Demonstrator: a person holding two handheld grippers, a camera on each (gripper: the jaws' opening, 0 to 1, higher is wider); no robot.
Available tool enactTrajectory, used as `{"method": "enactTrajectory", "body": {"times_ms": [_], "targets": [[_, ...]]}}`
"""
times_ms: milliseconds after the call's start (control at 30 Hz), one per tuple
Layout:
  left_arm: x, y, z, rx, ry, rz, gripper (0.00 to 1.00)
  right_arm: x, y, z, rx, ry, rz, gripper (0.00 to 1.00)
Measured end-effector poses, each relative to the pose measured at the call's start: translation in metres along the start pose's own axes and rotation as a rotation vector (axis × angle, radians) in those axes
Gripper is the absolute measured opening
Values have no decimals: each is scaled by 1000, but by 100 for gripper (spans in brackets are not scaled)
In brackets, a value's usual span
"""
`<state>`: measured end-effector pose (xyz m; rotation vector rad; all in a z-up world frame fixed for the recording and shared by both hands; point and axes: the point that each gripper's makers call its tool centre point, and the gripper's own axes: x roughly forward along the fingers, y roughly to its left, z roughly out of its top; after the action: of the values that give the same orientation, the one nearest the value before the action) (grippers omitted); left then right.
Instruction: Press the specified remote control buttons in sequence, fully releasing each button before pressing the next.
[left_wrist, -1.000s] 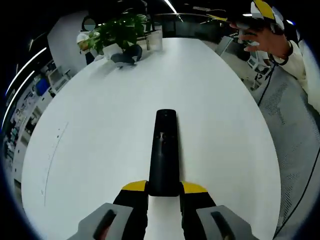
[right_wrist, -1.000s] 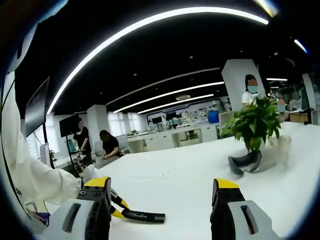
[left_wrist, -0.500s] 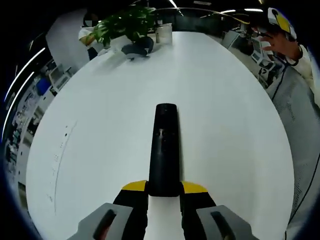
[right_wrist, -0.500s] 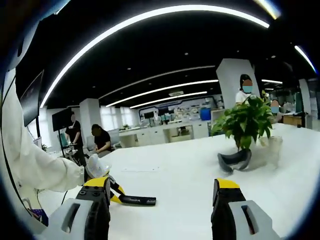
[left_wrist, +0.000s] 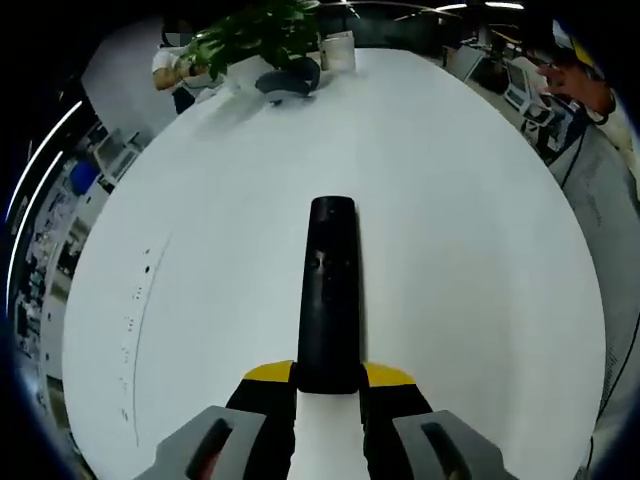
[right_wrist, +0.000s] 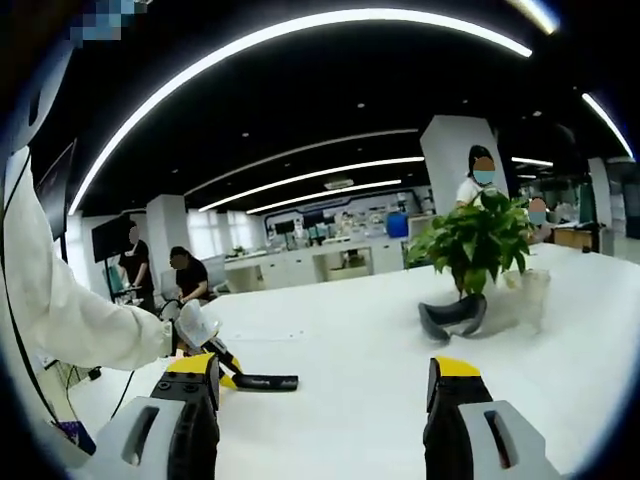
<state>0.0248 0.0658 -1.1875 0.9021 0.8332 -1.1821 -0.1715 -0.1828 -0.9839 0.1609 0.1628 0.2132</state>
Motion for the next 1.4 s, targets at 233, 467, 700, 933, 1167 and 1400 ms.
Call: {"method": "enactTrajectory", "body": {"times_ms": [233,467,700,933,1167,1400], "targets": [[1,15,0,0,24,8,22,2,-2,-4,5,14,-7,84],[4,23,1,33,49,-10,22,4,1,-12,2,39,-6,83],[6,23,1,48,62,-59,22,6,2,-13,0,44,-4,83],[1,35,1,35,36,68,37,6,6,-8,0,28,3,83],[-4,32,-6,-141,27,130,52,1,10,3,-8,7,8,83],[-30,16,8,-402,-197,175,68,-1,11,12,-2,-28,7,86]]}}
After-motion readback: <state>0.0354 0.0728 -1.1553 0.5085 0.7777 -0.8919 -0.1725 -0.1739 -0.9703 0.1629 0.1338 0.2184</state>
